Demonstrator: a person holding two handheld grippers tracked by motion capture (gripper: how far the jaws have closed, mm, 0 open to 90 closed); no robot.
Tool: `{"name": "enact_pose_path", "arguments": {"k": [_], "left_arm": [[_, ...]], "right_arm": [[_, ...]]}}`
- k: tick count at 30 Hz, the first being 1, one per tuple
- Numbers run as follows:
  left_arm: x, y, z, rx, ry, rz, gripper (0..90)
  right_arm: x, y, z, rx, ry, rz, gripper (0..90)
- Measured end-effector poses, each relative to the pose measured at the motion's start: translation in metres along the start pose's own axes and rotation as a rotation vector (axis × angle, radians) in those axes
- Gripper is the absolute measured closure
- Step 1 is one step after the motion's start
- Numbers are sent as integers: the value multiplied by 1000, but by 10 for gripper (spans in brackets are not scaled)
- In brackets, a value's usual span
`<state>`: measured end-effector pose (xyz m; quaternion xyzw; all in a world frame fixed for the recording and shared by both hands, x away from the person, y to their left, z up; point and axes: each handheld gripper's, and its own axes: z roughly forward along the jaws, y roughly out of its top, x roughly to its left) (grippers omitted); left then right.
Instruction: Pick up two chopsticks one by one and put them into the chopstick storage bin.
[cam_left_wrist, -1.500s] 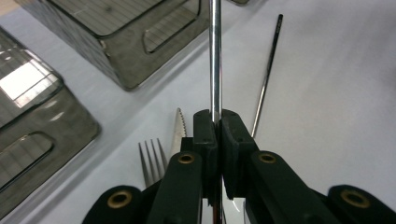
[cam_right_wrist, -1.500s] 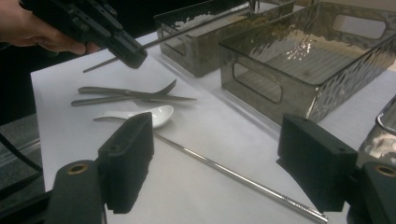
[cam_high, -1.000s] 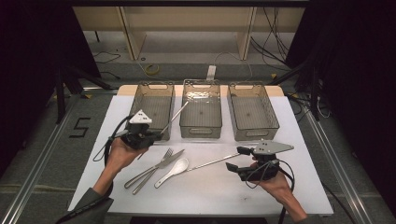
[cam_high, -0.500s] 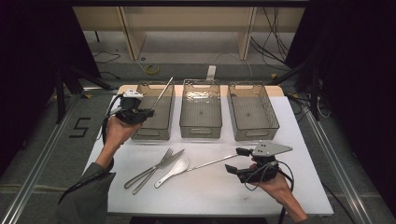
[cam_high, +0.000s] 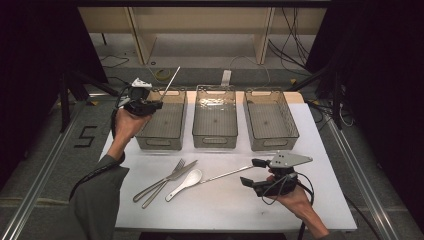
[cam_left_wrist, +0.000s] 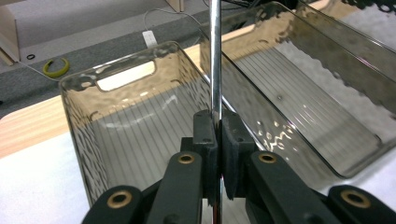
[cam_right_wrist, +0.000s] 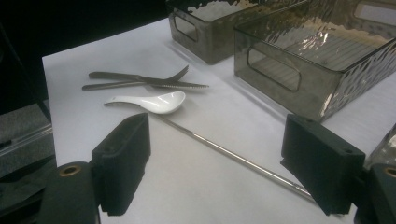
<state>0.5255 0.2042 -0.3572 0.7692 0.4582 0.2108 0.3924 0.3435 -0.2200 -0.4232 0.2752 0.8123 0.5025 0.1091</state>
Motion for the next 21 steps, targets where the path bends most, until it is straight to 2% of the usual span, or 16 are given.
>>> {"name": "enact_pose_path", "arguments": {"k": [3,8,21], "left_arm": [[4,1,5,-11,7,-15,850],[11,-3,16,10,22,-29,850],[22,-22,37,38,44,-65,849]], "right_arm": [[0,0,0,1,0,-3,246],[0,0,1,4,2,-4,245],[1,0,2,5,19,-5,244]]}}
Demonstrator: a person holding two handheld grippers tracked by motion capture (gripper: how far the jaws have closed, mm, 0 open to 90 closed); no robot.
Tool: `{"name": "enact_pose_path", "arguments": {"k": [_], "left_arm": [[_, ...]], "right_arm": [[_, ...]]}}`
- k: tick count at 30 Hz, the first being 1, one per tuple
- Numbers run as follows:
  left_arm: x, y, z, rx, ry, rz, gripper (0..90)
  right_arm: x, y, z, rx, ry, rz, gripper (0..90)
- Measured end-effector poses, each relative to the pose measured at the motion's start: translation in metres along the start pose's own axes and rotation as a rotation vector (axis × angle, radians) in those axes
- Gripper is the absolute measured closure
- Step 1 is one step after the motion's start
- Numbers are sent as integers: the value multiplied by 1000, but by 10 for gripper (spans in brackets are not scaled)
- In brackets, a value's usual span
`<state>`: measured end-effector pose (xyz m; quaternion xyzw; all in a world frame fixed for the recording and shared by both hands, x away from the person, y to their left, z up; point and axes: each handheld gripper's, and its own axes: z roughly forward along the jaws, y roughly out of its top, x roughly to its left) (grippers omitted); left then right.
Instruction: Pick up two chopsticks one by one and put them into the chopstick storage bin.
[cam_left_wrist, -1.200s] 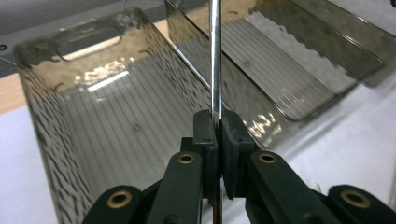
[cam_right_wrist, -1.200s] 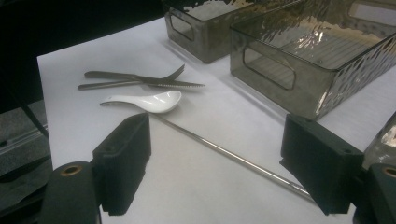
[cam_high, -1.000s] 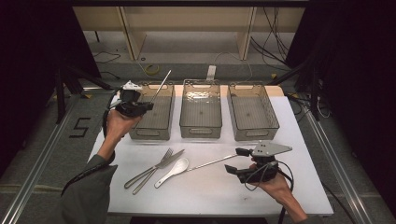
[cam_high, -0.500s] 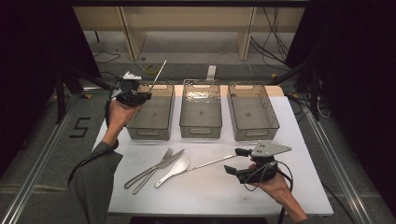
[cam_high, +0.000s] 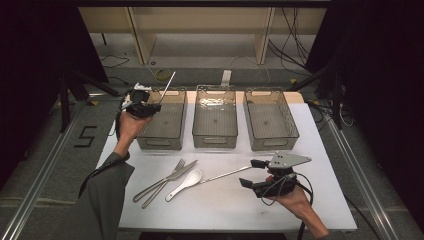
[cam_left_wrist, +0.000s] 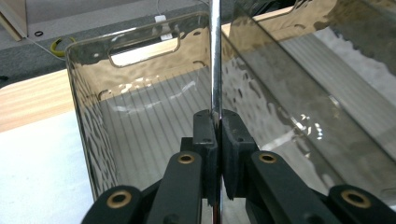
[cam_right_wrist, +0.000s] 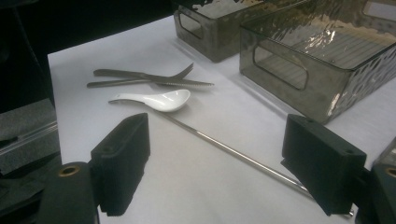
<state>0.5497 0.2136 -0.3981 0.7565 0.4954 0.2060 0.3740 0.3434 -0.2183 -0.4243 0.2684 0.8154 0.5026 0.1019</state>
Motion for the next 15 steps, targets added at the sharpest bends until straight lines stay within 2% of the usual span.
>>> {"name": "enact_pose_path", "arguments": {"k": [3,6,15], "left_arm": [[2,-3,3,3,3,-4,848],[4,-7,6,21,27,5,848],[13,-19,15,40,49,-53,839]], "right_arm": [[0,0,0,4,1,-2,244],[1,0,0,3,1,1,244],[1,0,1,6,9,-4,244]]}}
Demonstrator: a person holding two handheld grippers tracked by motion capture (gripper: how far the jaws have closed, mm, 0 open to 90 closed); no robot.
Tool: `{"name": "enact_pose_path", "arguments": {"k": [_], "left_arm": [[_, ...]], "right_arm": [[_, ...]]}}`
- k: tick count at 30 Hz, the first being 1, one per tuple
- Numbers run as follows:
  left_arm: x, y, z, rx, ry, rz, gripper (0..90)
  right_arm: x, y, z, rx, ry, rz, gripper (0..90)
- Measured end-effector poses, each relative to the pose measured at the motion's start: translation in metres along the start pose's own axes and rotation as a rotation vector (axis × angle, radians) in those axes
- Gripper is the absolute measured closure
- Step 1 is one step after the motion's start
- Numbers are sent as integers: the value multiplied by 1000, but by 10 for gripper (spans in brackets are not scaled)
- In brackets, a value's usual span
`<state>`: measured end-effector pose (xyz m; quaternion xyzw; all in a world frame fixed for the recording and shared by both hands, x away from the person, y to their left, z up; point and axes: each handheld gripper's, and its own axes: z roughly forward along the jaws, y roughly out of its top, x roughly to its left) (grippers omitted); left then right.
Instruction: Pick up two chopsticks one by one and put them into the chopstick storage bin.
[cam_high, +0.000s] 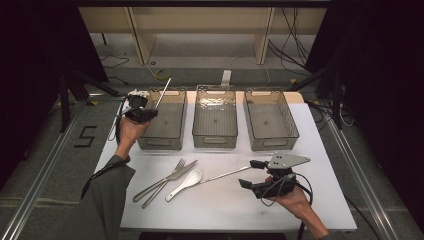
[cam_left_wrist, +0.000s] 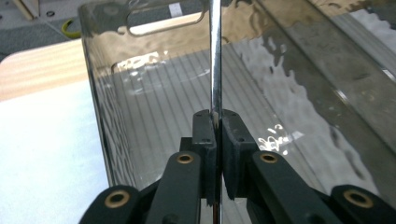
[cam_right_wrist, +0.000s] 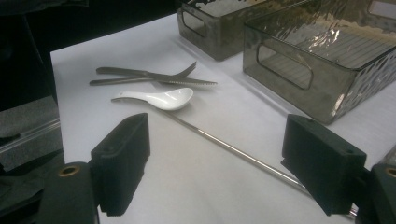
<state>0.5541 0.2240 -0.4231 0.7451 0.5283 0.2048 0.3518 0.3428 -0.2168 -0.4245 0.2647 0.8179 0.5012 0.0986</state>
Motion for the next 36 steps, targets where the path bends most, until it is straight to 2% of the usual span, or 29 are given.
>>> {"name": "enact_pose_path", "arguments": {"k": [2,4,7,10,13,16,19,21,22,27,29,33,34,36], "left_arm": [[2,0,0,3,-21,-30,776],[1,2,-2,14,-22,-16,693],[1,6,-10,3,-39,-42,572],[-4,8,-22,-17,-75,-55,465],[-13,6,-35,-44,-130,-57,388],[-25,-2,-49,-81,-174,-50,324],[-39,-14,-60,-105,-206,-10,265],[-45,-22,-65,-129,-258,-14,247],[-47,-24,-66,-119,-277,-14,240],[-64,-44,-75,-138,-300,51,196],[-66,-50,-80,-154,-307,42,193],[-70,-58,-91,-178,-357,6,169],[-72,-60,-93,-184,-367,6,168],[-77,-63,-96,-179,-368,31,161]], "right_arm": [[0,0,0,0,2,-1,244],[0,0,0,1,0,-1,244],[0,0,0,-2,-1,0,244],[0,2,-1,4,-8,-6,244],[-2,5,-1,26,-13,-23,244],[-4,10,0,75,-33,-59,244],[-6,16,5,146,-36,-98,247],[-8,21,10,192,-43,-124,247],[-9,23,13,214,-46,-137,245],[-16,34,26,300,-54,-180,261],[-19,37,32,337,-52,-194,265],[-24,39,43,427,-32,-231,275],[-25,40,46,439,-34,-235,278],[-27,41,51,466,-18,-236,281]]}}
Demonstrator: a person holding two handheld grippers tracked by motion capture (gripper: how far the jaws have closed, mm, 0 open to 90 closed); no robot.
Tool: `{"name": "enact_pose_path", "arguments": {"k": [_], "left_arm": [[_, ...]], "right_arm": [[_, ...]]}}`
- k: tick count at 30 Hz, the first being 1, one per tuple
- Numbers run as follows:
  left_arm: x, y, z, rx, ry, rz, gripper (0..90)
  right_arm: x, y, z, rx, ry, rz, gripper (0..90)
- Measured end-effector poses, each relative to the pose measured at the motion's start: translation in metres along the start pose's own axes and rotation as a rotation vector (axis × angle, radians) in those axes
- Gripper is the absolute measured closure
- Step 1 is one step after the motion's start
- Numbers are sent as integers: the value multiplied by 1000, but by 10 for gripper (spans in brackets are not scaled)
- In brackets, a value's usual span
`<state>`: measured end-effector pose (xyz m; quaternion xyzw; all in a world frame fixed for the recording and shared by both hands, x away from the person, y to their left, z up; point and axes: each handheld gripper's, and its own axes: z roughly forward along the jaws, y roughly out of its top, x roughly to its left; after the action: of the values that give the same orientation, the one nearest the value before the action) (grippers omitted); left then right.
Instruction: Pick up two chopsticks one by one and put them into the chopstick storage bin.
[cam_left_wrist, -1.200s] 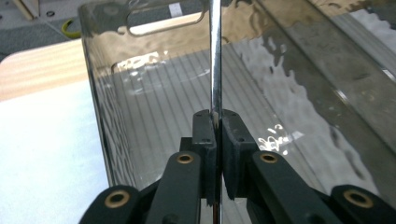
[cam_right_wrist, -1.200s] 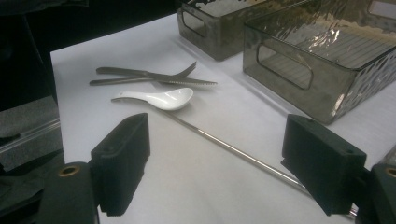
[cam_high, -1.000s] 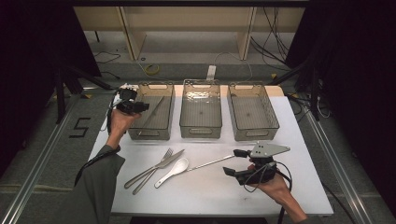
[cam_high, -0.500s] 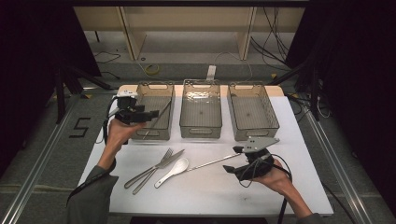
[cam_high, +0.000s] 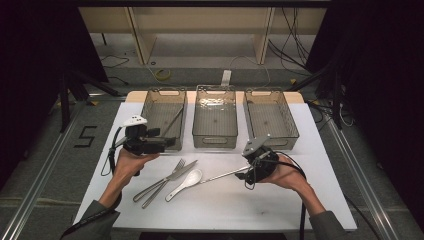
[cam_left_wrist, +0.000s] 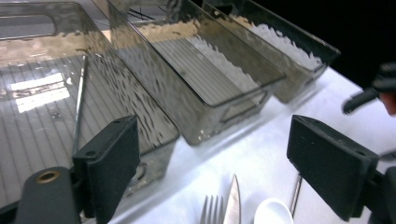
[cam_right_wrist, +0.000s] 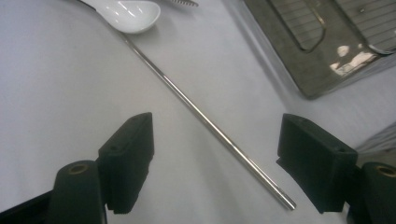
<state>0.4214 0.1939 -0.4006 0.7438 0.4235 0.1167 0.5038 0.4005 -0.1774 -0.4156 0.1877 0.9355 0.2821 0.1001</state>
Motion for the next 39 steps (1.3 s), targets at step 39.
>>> {"name": "enact_pose_path", "arguments": {"k": [39], "left_arm": [[-33,-39,-30,-55,55,79,149]], "right_arm": [[-13,33,40,279,49,-95,461]]}}
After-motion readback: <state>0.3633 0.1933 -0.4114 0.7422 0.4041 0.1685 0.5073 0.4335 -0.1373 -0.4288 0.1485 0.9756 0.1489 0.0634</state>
